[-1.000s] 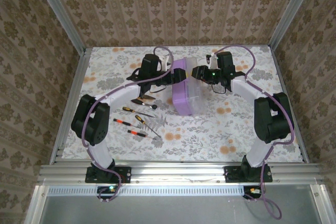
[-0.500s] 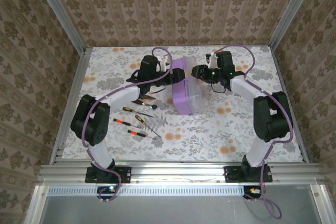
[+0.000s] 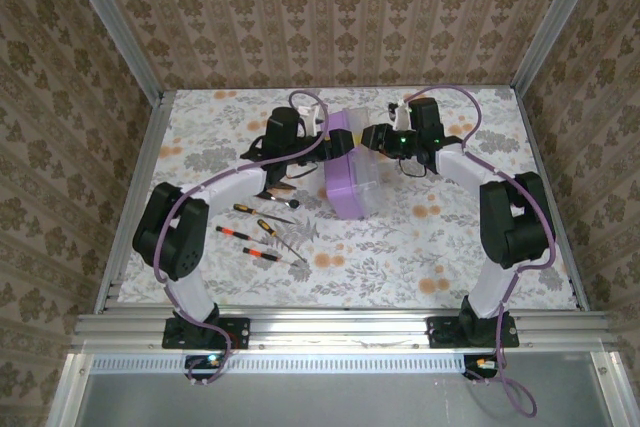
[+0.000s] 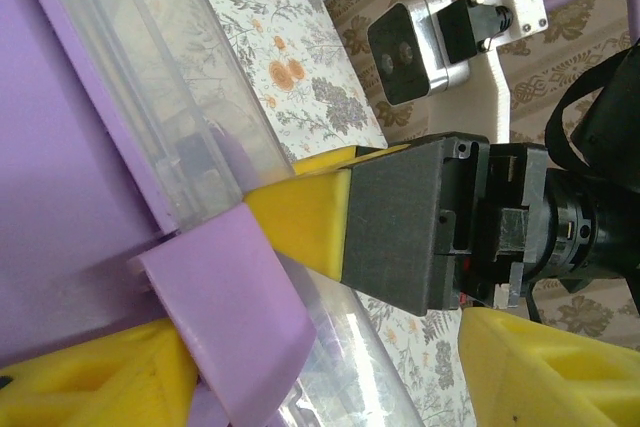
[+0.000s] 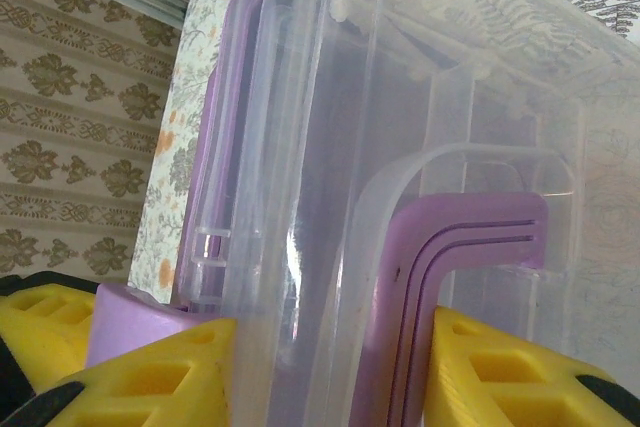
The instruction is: Pack the tool kit
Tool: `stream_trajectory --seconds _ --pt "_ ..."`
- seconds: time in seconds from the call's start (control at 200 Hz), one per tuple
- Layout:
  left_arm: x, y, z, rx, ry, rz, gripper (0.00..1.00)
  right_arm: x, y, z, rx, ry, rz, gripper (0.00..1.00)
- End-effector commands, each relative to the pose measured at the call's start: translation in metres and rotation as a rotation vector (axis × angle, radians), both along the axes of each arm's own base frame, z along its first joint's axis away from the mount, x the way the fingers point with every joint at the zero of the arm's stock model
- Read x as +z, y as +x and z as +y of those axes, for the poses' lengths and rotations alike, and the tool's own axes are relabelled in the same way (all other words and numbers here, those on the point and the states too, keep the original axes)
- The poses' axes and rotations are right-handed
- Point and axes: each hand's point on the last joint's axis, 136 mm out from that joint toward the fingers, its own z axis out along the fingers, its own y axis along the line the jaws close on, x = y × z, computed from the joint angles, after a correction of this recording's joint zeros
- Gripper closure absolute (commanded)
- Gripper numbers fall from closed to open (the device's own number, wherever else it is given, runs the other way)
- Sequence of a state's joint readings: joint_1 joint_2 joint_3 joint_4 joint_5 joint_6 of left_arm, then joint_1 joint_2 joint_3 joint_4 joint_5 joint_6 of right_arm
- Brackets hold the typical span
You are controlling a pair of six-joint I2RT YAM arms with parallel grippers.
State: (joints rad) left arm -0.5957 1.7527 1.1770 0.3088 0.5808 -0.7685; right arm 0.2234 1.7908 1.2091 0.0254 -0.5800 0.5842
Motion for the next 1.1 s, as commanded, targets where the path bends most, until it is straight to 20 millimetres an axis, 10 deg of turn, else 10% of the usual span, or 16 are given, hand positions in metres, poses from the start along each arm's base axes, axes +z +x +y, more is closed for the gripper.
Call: stream_trajectory --seconds 0.0,0.54,1.095 --pt "0.059 -0.018 -0.015 -0.098 -0.133 -0.144 0.3 -0.038 -0.022 0.02 0.074 -0.012 0.124 0.56" --pt "0.013 -0.002 0.033 0.054 0.064 -0.074 0.3 -0.011 -0.023 0.002 0.05 -0.046 0.075 0.52" --pt "-0.014 0.0 0.033 0.06 0.06 -0.039 0.3 0.021 -0.024 -0.012 0.027 -0.078 0.022 0.36"
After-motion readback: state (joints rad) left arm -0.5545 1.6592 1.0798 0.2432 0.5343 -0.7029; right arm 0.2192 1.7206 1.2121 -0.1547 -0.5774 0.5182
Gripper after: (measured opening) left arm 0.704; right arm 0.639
